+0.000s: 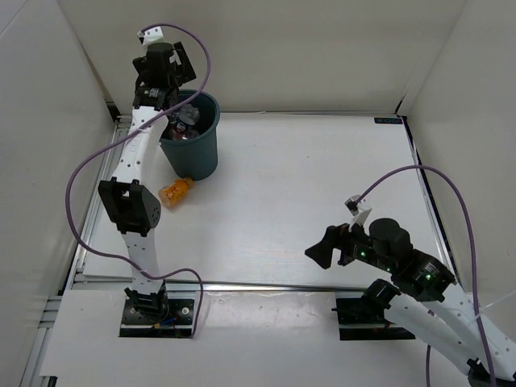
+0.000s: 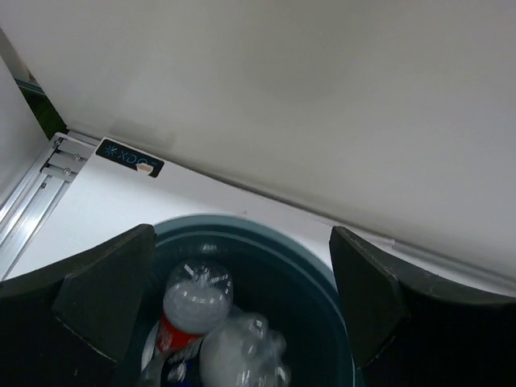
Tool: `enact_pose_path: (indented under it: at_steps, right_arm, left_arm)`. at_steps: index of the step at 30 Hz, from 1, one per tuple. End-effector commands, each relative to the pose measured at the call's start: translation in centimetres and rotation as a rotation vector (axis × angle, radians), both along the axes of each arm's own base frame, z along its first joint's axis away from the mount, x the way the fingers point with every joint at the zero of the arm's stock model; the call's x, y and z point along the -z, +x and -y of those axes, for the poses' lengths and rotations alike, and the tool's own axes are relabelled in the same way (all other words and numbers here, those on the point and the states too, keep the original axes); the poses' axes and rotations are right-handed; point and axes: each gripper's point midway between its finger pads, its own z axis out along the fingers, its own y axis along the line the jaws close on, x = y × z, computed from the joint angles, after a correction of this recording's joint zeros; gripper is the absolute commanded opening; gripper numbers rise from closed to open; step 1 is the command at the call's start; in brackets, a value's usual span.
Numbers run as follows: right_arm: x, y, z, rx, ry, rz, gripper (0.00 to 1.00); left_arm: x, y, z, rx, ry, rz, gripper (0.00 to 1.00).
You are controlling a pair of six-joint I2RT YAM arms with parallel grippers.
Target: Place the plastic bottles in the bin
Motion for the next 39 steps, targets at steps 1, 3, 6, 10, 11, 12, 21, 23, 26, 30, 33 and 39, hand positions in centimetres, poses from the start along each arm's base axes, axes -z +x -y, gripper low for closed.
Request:
enact_pose_path:
  at_steps: [1,3,6,10,11,12,21,23,26,30,33,39]
  right_arm:
    - [-2.2,0.8,0.0,0.03,0.002,0.032,1.0]
    - [-2.4,0.9,-0.1,0.03,0.001,0.031,1.0]
    - [-2.2,0.8,0.1,0.029,-0.008,0.023,1.0]
    - [-2.2,0.2,0.6,0.03,0.015,0.045,1.0]
    - [-2.4,0.2,0.7,0.03,0.025,0.054,1.0]
    - [-2.1,0.1,0.8,0.03,0.026,0.054,1.0]
    - [-2.6,-0.2,1.7,0.07,0.044,0.055,1.0]
    - [-3.4,-0.3,1.8,0.07,0.046,0.057,1.0]
    - [-4.2,0.1,3.1,0.13,-0.049,0.014,1.0]
    - [-3.7,0.4,4.7,0.165,-0.19,-0.014,1.0]
    - [-4.2,0.3,4.7,0.143,-0.144,0.045,1.0]
    - [-5.1,-0.6,4.9,0.128,-0.043,0.116,1.0]
  left_arm:
    - [-7.0,-4.3,0.9,0.077,0.034,0.115,1.0]
    - [-9.3,-7.4,0.7,0.078,0.056,0.143,1.0]
    - [-8.7,-11.8,-1.7,0.01,0.069,0.115,1.0]
    - [-4.0,-15.9,-2.5,0.112,0.089,0.017,1.0]
    - [-3.5,-16.6,-2.2,0.152,0.129,0.003,1.0]
    - [-3.2,-17.1,-1.5,0.207,0.144,-0.003,1.0]
    - [9.8,-23.0,-0.9,0.366,0.333,-0.273,1.0]
    - [13.6,-23.0,-0.5,0.433,0.312,-0.379,1.0]
    - [17.0,-23.1,-0.9,0.497,0.197,-0.49,1.0]
    - [19.0,-22.8,-0.7,0.535,0.167,-0.53,0.95]
    - [20.2,-22.4,0.3,0.584,0.191,-0.553,0.93]
    - [21.6,-22.8,1.2,0.642,0.315,-0.556,0.93]
